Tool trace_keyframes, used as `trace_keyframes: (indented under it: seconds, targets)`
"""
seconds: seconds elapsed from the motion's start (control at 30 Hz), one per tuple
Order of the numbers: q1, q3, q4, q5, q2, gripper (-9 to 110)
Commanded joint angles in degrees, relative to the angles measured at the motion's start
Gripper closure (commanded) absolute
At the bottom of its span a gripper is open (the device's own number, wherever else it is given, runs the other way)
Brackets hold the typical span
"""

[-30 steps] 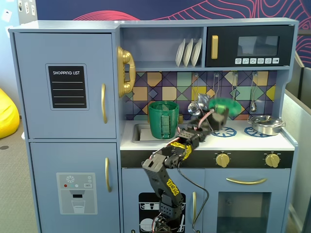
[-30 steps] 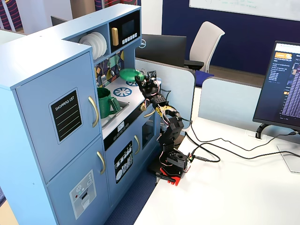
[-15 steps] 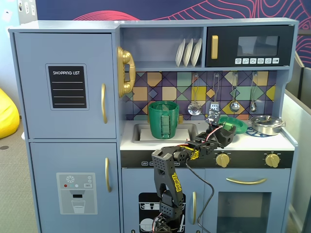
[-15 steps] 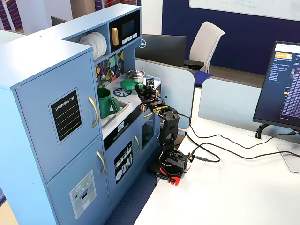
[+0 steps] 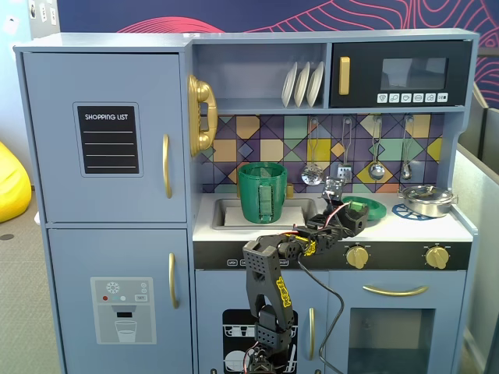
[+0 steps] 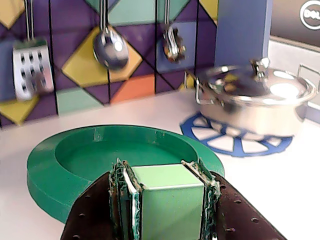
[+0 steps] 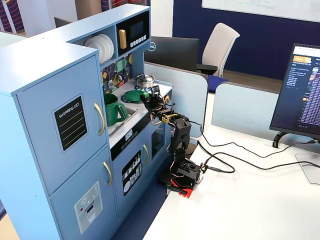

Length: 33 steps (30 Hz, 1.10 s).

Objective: Take off the lid from the green recipient and place it on the counter

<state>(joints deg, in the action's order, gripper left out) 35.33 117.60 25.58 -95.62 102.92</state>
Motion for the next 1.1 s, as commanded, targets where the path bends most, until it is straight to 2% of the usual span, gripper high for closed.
trace_keyframes:
  seconds: [0.0,0.63,0.77,0.9,1.07]
  targets:
    - [-0.97,-1.14,-0.53,-2.2,1.58,101]
    - [-1.49,1.49,-1.32,-3.25,1.58,101]
    - [-1.23,1.14,-0.7,0.7,1.67,83]
    - [-0.7,1.05,0.09,5.1,2.55,59]
    - [-0.7,1.32,0.44,4.75,3.34,53]
